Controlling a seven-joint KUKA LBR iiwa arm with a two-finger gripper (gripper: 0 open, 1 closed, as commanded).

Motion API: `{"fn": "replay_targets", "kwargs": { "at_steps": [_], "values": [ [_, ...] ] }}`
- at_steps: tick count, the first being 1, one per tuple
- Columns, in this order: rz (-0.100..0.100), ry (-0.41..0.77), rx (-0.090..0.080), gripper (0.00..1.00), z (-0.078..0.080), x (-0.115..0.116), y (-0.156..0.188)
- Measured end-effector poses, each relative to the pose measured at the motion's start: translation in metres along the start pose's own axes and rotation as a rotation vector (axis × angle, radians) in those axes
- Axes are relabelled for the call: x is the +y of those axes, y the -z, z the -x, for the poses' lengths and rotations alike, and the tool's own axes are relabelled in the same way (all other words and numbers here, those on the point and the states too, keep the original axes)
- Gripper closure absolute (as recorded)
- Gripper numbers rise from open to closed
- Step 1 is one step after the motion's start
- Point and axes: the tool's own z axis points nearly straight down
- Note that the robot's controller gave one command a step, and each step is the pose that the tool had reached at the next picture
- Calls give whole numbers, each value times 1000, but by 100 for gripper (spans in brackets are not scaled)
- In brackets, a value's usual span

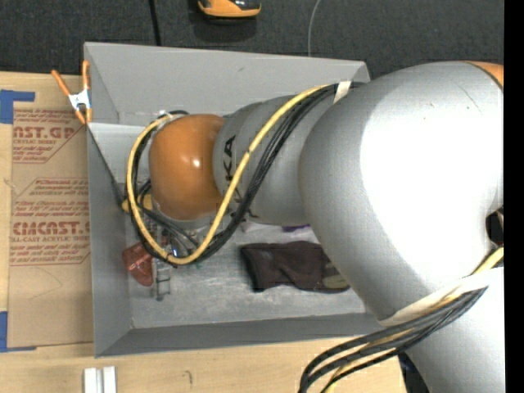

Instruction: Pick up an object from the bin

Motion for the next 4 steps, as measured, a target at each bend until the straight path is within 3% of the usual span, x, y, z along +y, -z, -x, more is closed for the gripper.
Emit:
{"fn": "replay_targets", "kwargs": {
  "at_steps": [1, 4],
  "values": [
    [0, -267, 0, 100, 3, -26, -5],
    [0, -266, 2, 100, 2, -26, -1]
  ]
}}
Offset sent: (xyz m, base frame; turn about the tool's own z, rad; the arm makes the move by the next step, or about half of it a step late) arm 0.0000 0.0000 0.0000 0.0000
